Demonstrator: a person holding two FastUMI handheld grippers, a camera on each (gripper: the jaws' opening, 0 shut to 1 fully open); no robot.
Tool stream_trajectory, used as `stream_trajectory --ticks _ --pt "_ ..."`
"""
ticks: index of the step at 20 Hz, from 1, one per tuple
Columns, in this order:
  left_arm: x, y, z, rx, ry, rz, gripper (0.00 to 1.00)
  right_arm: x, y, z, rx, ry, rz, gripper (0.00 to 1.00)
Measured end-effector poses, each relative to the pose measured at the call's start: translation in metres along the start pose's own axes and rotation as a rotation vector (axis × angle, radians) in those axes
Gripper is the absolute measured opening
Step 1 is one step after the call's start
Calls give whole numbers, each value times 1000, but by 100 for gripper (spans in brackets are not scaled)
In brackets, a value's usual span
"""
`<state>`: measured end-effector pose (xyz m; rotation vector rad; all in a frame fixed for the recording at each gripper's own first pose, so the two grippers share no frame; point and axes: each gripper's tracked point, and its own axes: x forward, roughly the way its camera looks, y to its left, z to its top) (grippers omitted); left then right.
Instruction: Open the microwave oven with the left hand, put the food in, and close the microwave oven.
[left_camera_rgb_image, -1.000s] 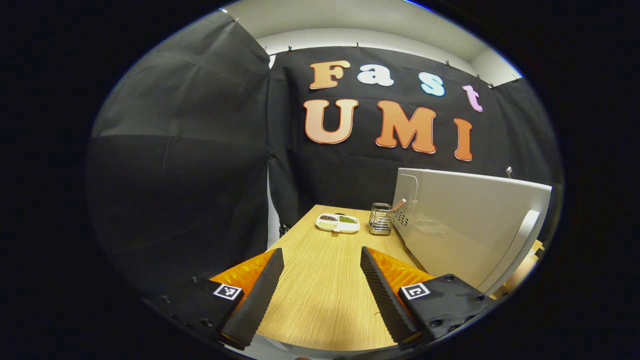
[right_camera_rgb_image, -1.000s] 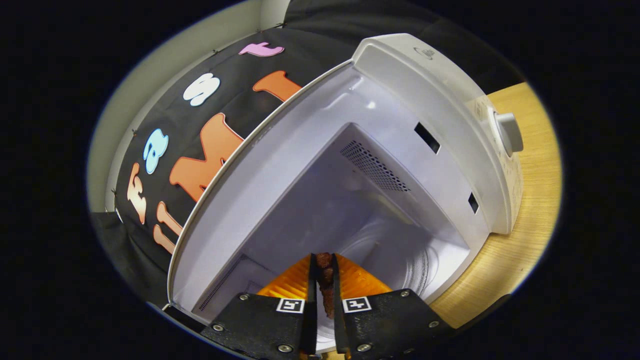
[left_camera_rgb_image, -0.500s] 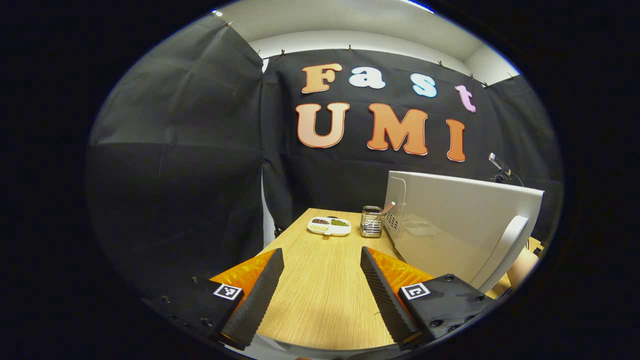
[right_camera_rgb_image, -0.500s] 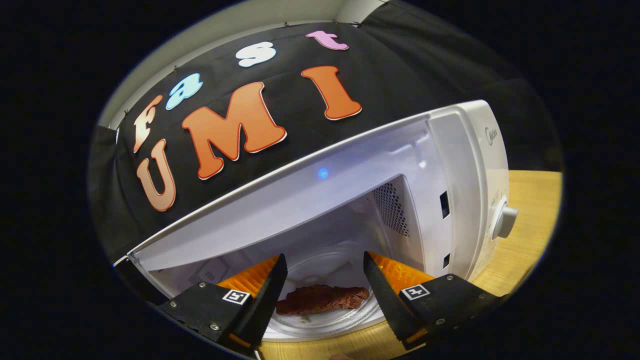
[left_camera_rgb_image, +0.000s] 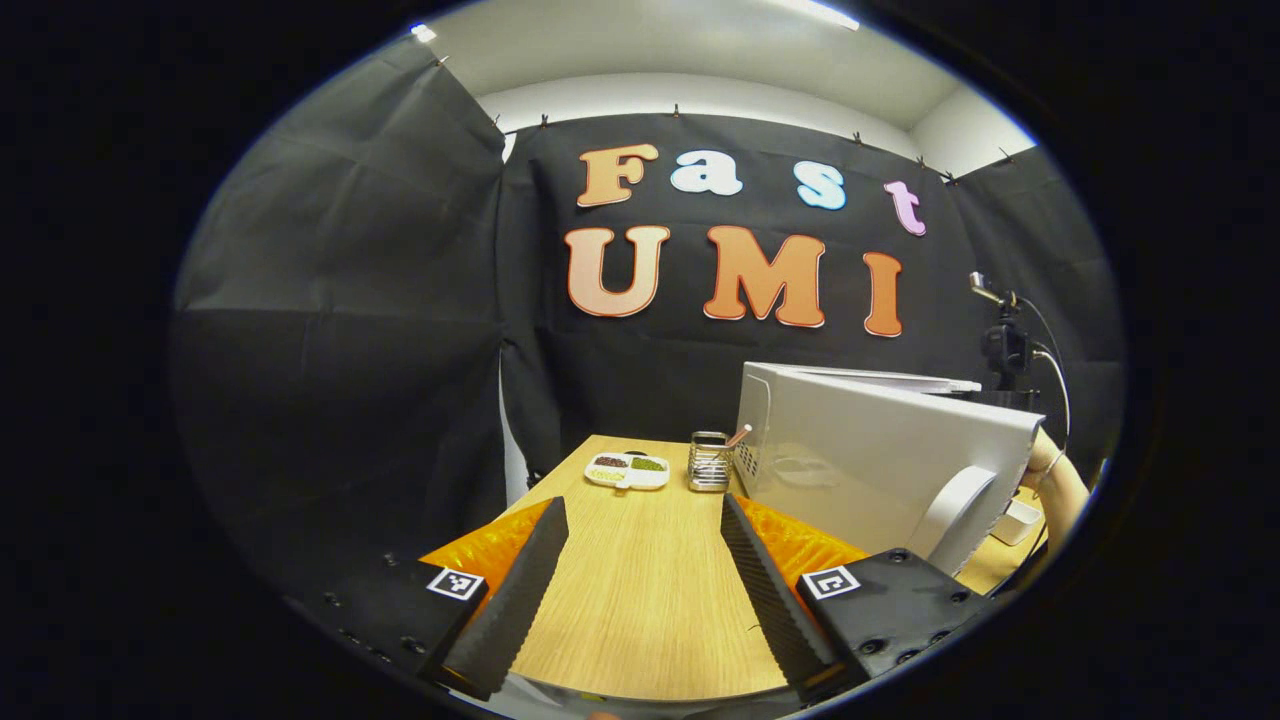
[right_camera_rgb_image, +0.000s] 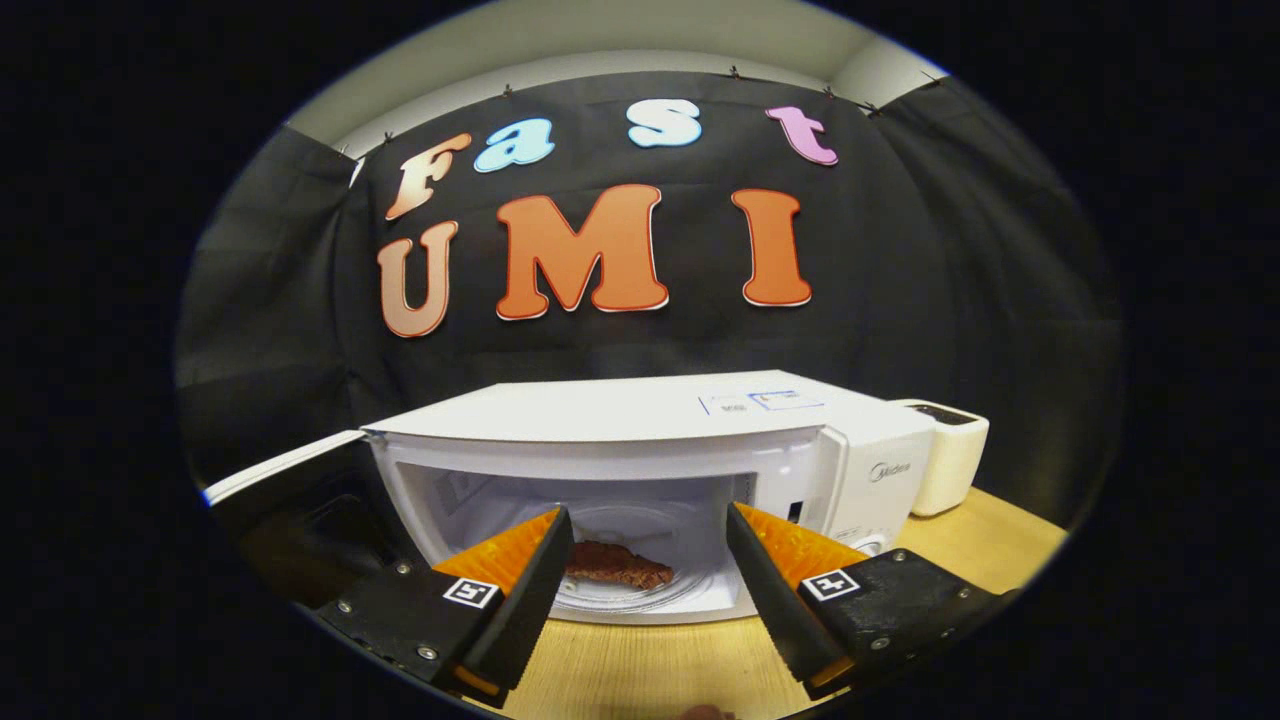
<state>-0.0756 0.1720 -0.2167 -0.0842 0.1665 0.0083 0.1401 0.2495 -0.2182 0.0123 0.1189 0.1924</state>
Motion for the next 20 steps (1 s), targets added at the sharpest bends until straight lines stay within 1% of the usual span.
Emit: stream_trajectory --ticks 2,6,9,14,15,16,18,19,20 --pt "-2 -9 4 0 -3 -16 98 -24 -9 20 -3 -19 23 94" --pt "-2 -27 0 20 2 -42 98 -69 -38 55 -7 -53 33 95" --pt "2 -50 -5 29 16 -84 98 -98 -66 70 -7 -66 6 94" --pt "4 -95 -19 5 61 -192 96 -133 -107 90 7 -104 -46 95" --pt "5 -107 -20 -9 64 -218 89 -138 -114 93 10 -109 -54 95" --pt "6 -120 -22 -14 71 -244 70 -144 -120 95 8 -113 -61 94" --pt "10 -137 -27 0 81 -272 47 -156 -129 100 1 -122 -72 95" --pt "14 -145 -24 10 81 -280 44 -161 -133 104 -4 -130 -75 94" --pt "15 -156 -24 8 85 -297 29 -166 -137 107 -8 -138 -78 95"
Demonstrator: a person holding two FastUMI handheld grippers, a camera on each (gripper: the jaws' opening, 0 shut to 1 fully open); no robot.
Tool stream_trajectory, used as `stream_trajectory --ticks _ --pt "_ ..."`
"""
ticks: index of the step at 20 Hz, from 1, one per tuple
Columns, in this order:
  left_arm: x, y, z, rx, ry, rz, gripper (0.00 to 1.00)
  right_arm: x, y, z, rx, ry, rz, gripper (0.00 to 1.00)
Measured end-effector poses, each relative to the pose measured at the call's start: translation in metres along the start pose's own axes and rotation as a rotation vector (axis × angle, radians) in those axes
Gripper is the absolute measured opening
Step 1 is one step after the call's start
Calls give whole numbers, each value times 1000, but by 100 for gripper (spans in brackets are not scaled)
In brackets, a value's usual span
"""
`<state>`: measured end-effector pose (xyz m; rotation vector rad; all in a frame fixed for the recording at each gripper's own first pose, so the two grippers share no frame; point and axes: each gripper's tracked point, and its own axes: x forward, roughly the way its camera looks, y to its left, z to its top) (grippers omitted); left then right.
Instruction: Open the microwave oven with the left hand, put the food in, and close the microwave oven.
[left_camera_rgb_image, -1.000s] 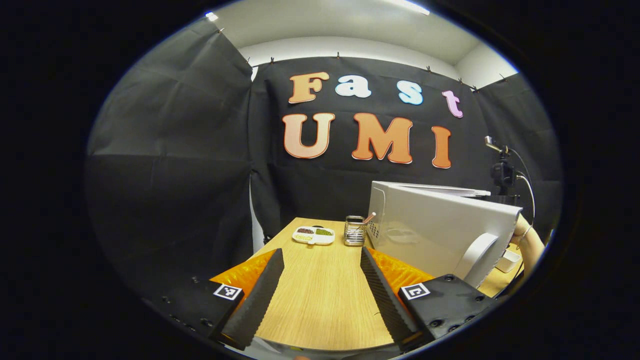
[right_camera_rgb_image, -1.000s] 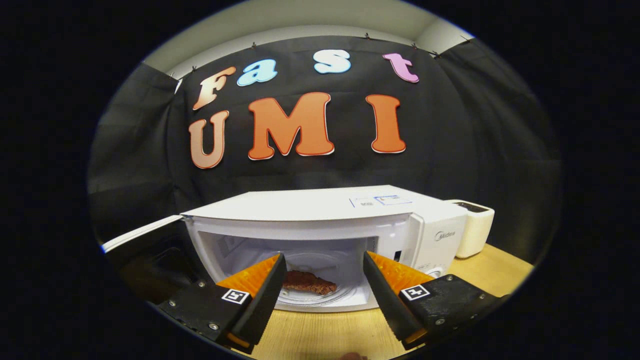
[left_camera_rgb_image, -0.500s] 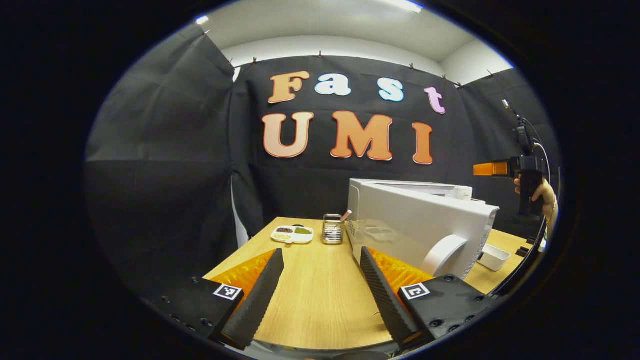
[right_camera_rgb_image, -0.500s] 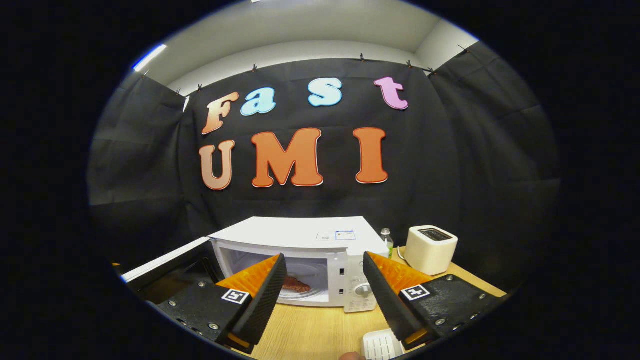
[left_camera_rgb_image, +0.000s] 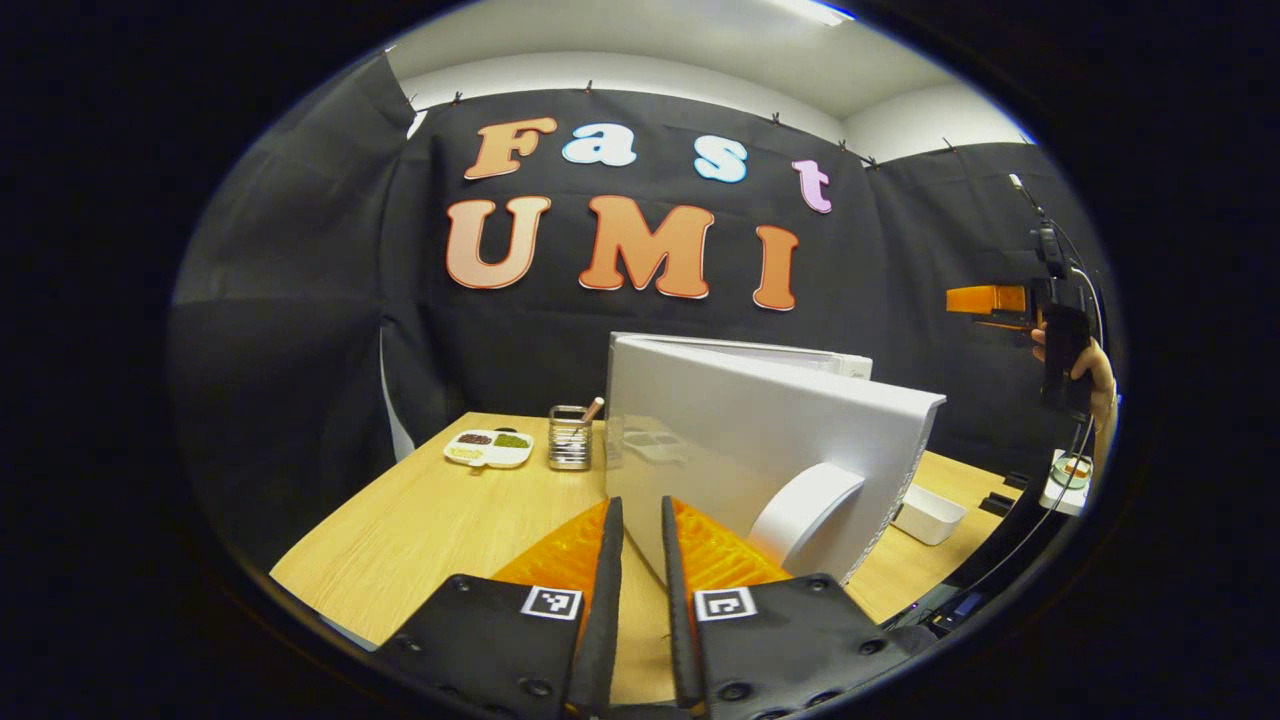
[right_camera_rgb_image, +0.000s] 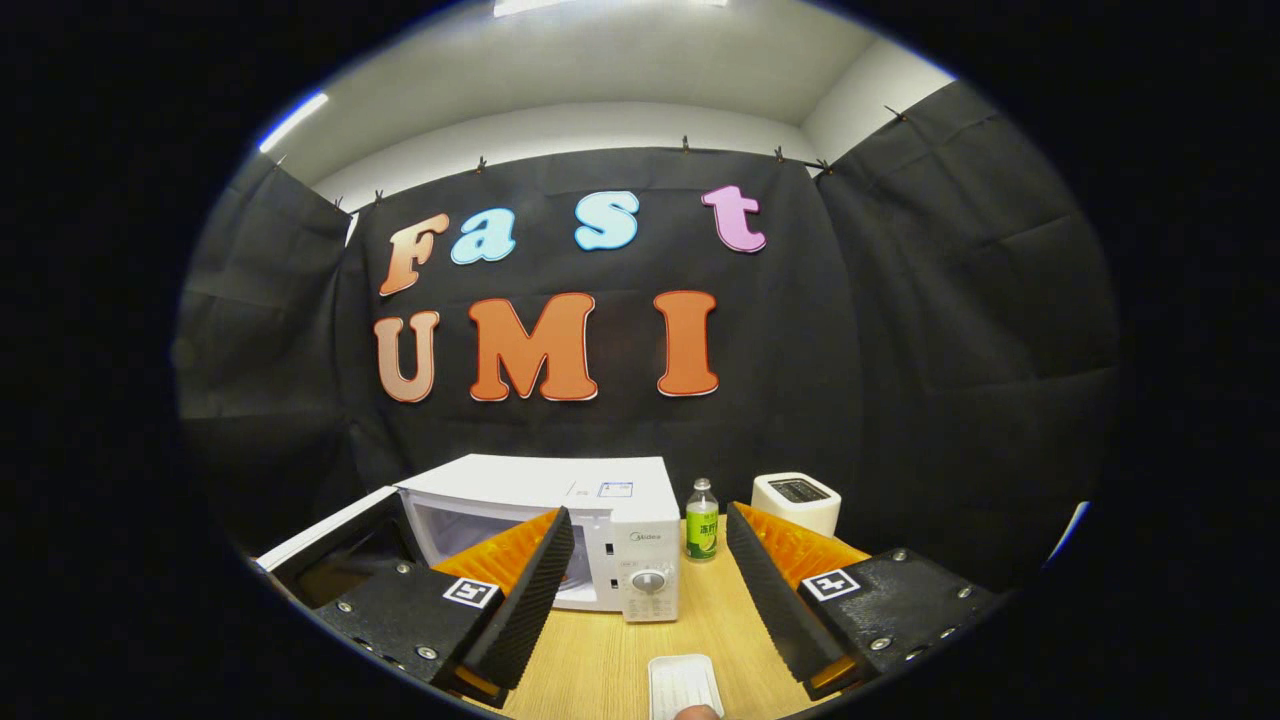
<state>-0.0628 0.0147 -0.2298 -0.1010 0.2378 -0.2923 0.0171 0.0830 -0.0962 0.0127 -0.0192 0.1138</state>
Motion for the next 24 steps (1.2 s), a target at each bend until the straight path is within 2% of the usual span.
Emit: stream_trajectory --ticks 2,5,7,8,9,10,12,15,17,20,23,24 --pt "10 -15 -4 7 0 -27 16 -8 -9 6 -6 -13 -8 95" --pt "24 -42 -5 -5 11 -89 17 -16 -23 12 0 -22 -23 94" --pt "38 -57 3 -13 -6 -93 17 -19 -29 13 10 -22 -28 95" --pt "43 -63 0 -21 4 -94 4 -21 -33 13 10 -23 -34 95" --pt "53 -71 2 -41 7 -112 2 -22 -36 13 7 -25 -37 95" --pt "60 -76 7 -58 1 -130 4 -24 -39 13 5 -25 -41 94" --pt "74 -81 17 -42 -12 -128 2 -25 -45 11 6 -22 -48 95" --pt "89 -103 30 -33 -22 -173 4 -28 -57 9 14 -20 -60 95" --pt "98 -119 31 -11 -18 -199 2 -30 -66 7 18 -17 -72 95" --pt "114 -134 30 61 -9 -204 4 -30 -78 2 17 -18 -91 95" --pt "135 -150 26 76 3 -220 2 -30 -92 -4 12 -12 -114 95" --pt "143 -155 25 78 5 -221 4 -28 -96 -6 13 -9 -120 94"
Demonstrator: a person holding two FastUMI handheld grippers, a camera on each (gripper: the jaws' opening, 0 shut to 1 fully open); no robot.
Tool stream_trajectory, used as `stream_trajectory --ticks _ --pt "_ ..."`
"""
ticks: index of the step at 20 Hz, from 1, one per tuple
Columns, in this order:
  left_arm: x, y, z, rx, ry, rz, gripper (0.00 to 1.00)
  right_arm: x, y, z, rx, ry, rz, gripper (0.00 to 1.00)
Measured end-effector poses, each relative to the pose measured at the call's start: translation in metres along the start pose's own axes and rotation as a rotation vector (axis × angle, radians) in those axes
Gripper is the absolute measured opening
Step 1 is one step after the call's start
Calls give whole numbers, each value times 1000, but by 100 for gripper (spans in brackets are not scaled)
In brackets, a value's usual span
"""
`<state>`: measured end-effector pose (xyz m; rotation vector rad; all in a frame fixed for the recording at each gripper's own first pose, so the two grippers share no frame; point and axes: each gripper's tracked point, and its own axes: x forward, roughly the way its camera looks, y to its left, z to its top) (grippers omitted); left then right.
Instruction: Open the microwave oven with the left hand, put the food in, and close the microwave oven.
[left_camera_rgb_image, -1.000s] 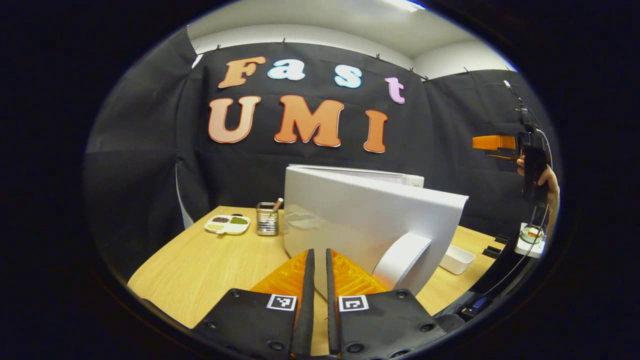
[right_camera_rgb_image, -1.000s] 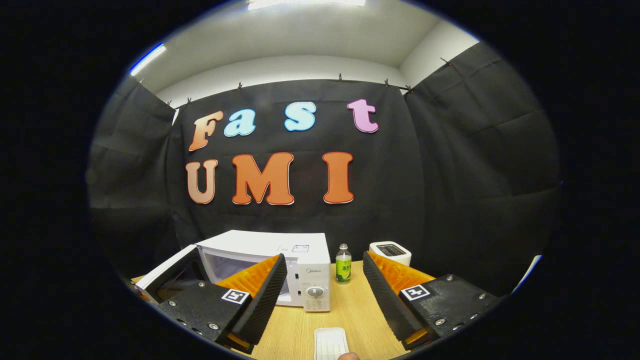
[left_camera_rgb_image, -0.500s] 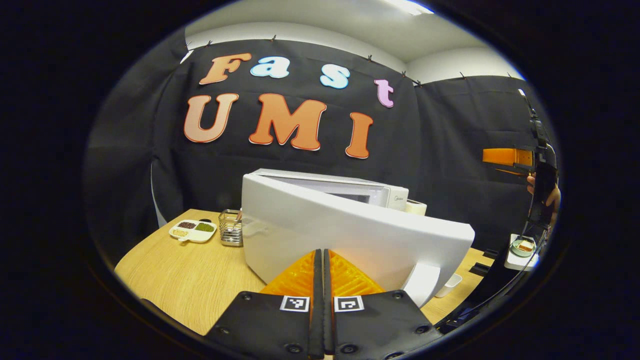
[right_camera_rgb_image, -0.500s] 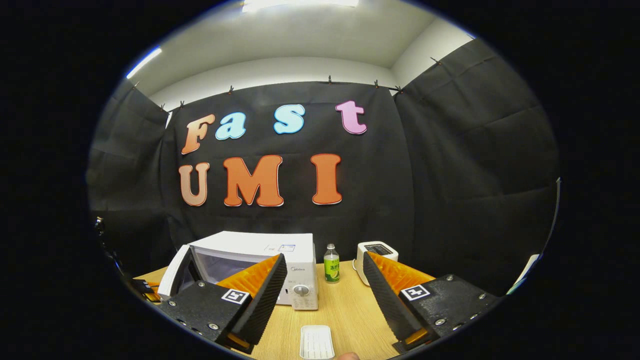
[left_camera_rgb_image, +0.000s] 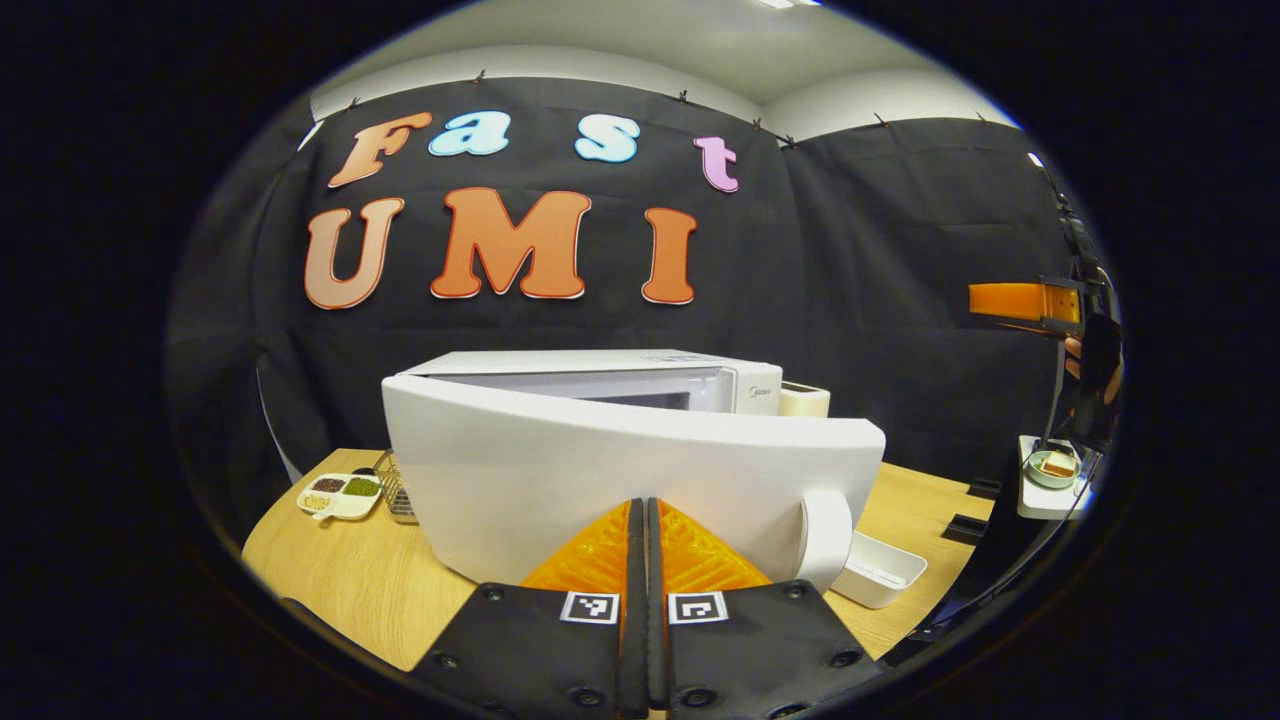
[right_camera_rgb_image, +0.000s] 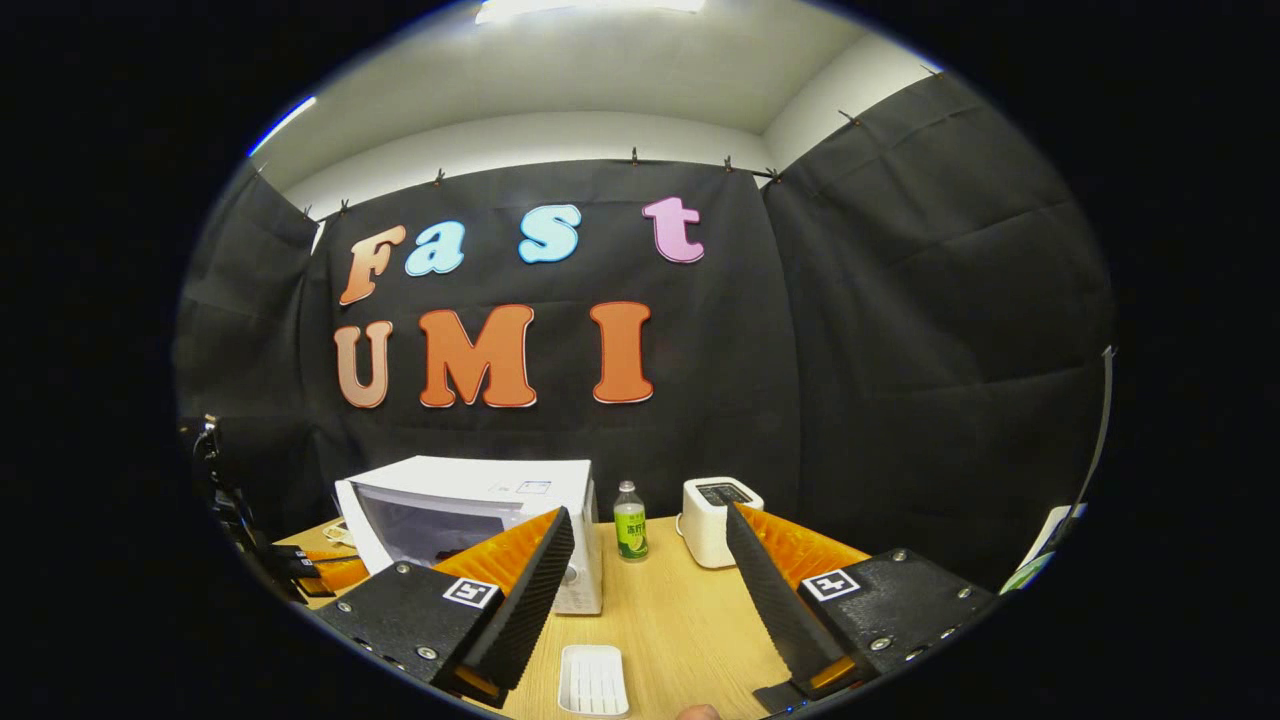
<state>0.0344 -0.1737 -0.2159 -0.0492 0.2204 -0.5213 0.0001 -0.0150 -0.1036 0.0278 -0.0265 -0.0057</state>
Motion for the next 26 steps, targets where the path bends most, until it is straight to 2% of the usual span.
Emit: stream_trajectory --ticks 10,16,19,22,23,24,26 --pt "88 -13 -4 5 27 25 4 21 -38 -29 -13 37 -55 95" --pt "133 1 -15 45 55 107 5 36 -44 -46 2 65 -58 95" --pt "139 2 -13 1 34 125 4 43 -45 -55 0 75 -62 95" --pt "143 2 -11 51 33 150 4 49 -41 -62 -7 90 -62 95" --pt "144 5 -17 44 79 166 4 51 -40 -65 -10 97 -61 95" --pt "143 3 -12 34 38 156 7 50 -37 -66 -12 103 -56 95" --pt "143 -2 -14 31 54 130 4 50 -33 -66 -13 115 -51 95"
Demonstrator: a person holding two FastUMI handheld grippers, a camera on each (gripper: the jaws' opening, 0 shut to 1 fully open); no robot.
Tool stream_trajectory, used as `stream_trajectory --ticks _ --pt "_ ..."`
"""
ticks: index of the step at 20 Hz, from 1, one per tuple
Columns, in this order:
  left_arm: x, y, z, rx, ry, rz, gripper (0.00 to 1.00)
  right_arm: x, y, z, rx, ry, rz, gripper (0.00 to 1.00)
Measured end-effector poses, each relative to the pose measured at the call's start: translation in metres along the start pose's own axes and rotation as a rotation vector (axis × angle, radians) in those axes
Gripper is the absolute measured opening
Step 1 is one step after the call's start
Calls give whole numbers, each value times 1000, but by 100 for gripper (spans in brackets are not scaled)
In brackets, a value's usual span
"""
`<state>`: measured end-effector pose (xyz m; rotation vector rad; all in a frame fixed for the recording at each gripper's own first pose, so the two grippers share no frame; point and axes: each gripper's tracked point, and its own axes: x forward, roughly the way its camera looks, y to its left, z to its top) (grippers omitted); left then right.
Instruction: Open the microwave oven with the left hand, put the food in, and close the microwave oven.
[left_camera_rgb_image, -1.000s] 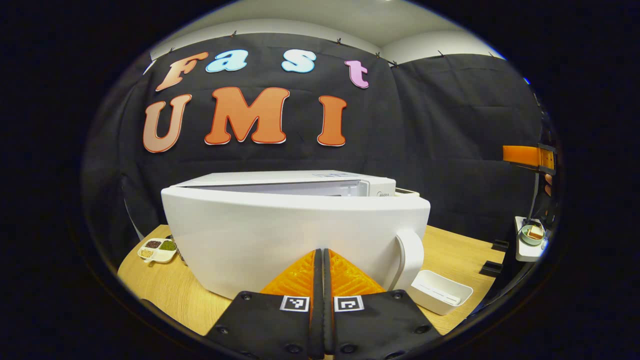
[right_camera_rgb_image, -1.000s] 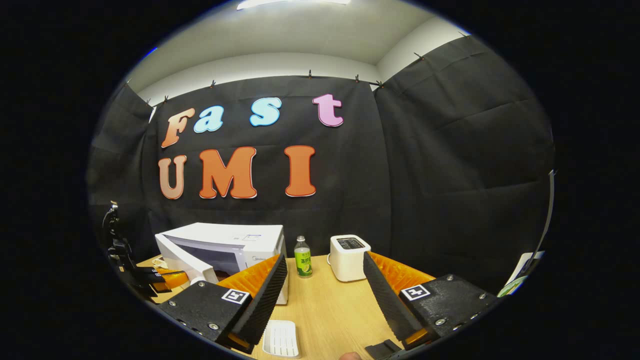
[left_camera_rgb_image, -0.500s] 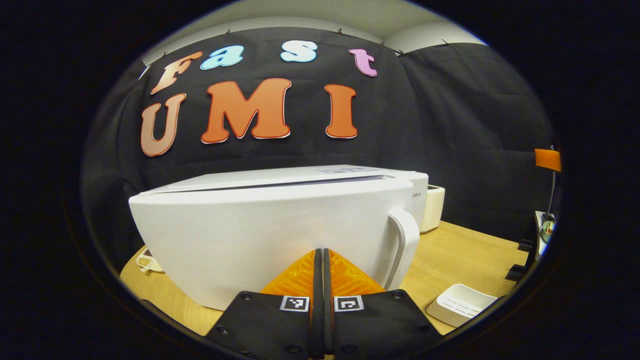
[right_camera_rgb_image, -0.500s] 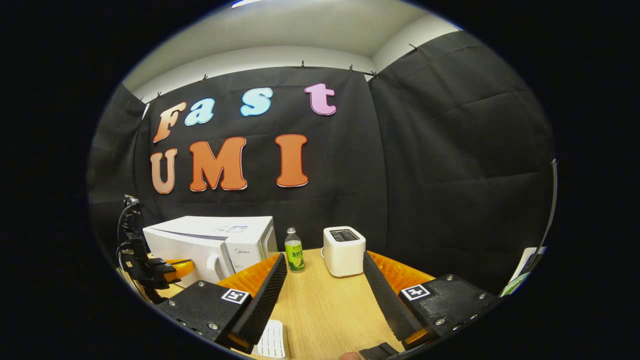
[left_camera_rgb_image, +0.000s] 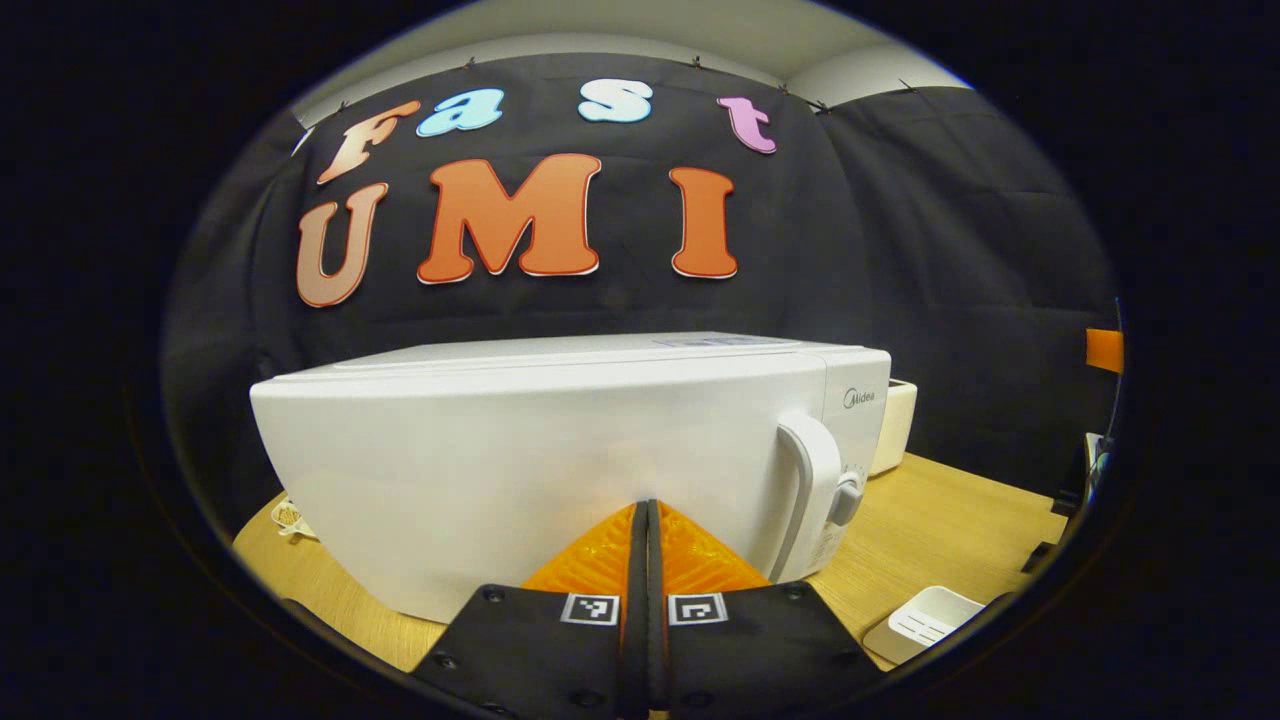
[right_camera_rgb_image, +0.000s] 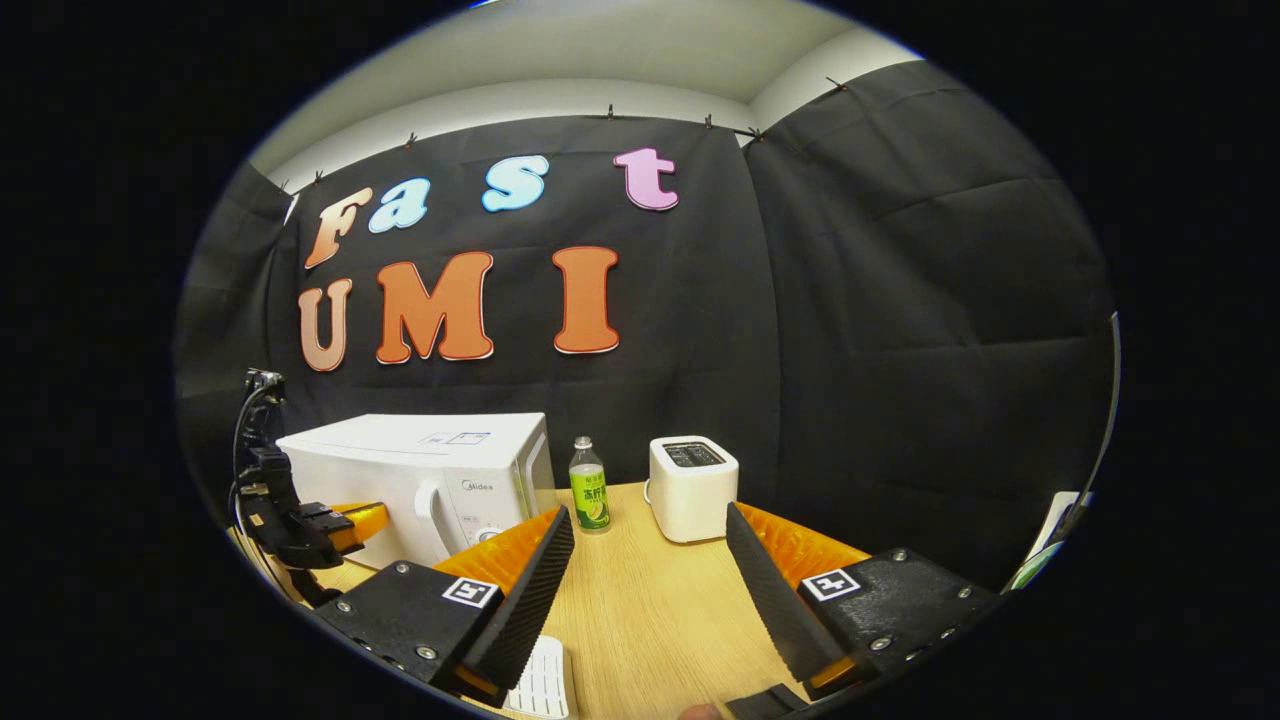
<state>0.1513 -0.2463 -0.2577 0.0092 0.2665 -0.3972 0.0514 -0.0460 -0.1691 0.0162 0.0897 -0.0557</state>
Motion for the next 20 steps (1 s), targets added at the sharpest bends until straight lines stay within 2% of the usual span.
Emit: stream_trajectory --ticks 1,4,5,9,10,11,13,15,17,19,20 --pt "-3 4 -2 -5 27 12 2 -2 2 3 -1 0 5 95" --pt "-31 16 22 -78 27 -20 4 -10 10 15 -14 -14 10 95" --pt "-41 21 31 -80 24 -30 2 -14 14 22 -9 -19 20 95" --pt "-99 64 84 -54 -28 14 5 -23 34 43 -3 -34 53 95" --pt "-113 78 96 -46 -47 35 24 -25 40 50 -5 -39 61 95" --pt "-127 90 108 -37 -63 52 28 -28 47 56 -3 -42 71 95" --pt "-154 116 125 -39 -82 84 28 -33 63 67 -5 -49 94 94" --pt "-183 139 139 -52 -97 109 24 -39 78 77 -24 -66 111 95" --pt "-211 171 149 -48 -109 168 31 -44 91 86 -32 -71 133 95" --pt "-235 199 152 -24 -108 228 28 -51 108 90 -24 -69 163 95" --pt "-249 206 154 -10 -119 241 42 -54 114 93 -26 -72 173 94"
